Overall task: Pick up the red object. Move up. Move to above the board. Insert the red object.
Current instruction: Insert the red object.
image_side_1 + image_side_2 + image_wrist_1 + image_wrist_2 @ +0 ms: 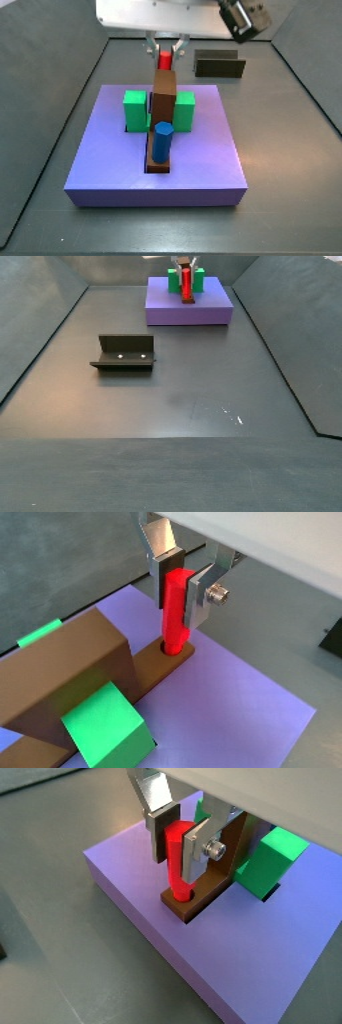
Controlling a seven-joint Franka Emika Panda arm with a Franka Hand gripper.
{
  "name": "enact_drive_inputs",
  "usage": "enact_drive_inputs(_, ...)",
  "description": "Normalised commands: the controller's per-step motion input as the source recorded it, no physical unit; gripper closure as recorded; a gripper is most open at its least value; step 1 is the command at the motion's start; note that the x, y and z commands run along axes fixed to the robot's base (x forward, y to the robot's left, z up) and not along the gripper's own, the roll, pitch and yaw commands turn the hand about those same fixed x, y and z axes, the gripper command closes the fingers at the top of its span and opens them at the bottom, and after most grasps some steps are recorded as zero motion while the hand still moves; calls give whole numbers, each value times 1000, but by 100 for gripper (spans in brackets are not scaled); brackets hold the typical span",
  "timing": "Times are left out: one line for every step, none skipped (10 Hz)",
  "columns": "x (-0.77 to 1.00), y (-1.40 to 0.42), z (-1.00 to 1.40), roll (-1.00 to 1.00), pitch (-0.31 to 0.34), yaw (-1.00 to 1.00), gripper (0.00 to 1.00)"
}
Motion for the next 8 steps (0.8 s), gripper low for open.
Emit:
enact_drive_inputs(-51, -26, -420, 99, 0, 0, 100)
enact_drive_inputs(-49, -26, -423, 90, 0, 0, 100)
enact_drive_inputs(-163, -31, -449, 90, -27, 0, 100)
enact_drive_inputs(-317, -40, -543, 80, -90, 0, 100)
enact_drive_inputs(-329, -34, -489, 54, -110, 0, 100)
enact_drive_inputs(0, -9, -51, 81, 39, -54, 100)
enact_drive_inputs(0, 0, 0, 10, 0, 0, 100)
enact_drive_inputs(0, 0, 0, 0, 0, 0, 100)
